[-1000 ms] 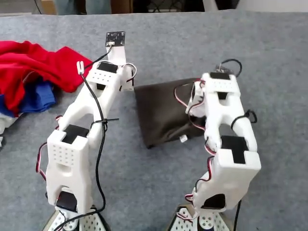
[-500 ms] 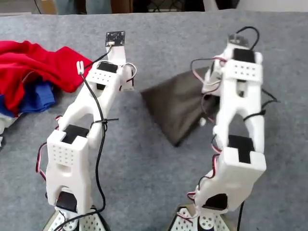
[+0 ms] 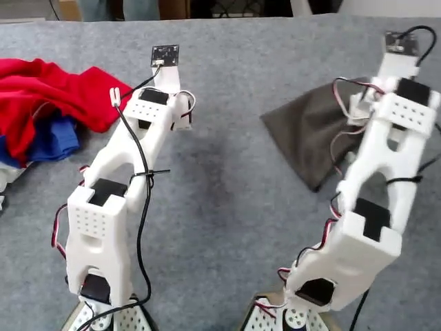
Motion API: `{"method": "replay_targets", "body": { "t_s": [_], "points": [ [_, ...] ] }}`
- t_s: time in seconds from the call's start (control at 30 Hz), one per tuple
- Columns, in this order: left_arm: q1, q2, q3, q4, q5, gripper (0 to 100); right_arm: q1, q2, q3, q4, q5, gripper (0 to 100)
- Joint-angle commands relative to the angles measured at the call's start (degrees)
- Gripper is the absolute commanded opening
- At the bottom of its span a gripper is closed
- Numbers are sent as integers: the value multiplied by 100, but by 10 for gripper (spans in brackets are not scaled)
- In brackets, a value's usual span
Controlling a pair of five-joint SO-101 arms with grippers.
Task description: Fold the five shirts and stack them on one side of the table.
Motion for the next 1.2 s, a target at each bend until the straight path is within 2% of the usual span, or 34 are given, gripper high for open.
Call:
{"method": "replay_targets", "body": {
  "t_s": [0.0,0.5,0.57,0.67,0.77,0.83,0.93,1.03,1.17],
  "points": [
    [-40,-316,-374,-44,-62,29,237,-40,-277,-299,193,15],
    [-40,-316,-312,-255,-62,29,651,901,-927,-404,176,34],
    [-84,-308,-312,-255,-62,29,686,901,-963,-211,167,112],
    [-382,-360,-365,-237,-70,29,747,892,-1059,193,141,308],
    [-927,-378,-426,-176,-475,30,844,910,-1710,853,185,459],
    [-1385,-387,-743,404,-677,30,853,936,-2167,1301,167,491],
    [-2176,-484,-1560,1626,-809,30,844,936,-2615,1802,149,491],
    [-2993,-527,-2457,2523,-835,41,703,936,-2905,2119,149,491],
    [-4013,-484,-3600,3349,-826,161,299,936,-3143,2637,149,491]
  ]
}}
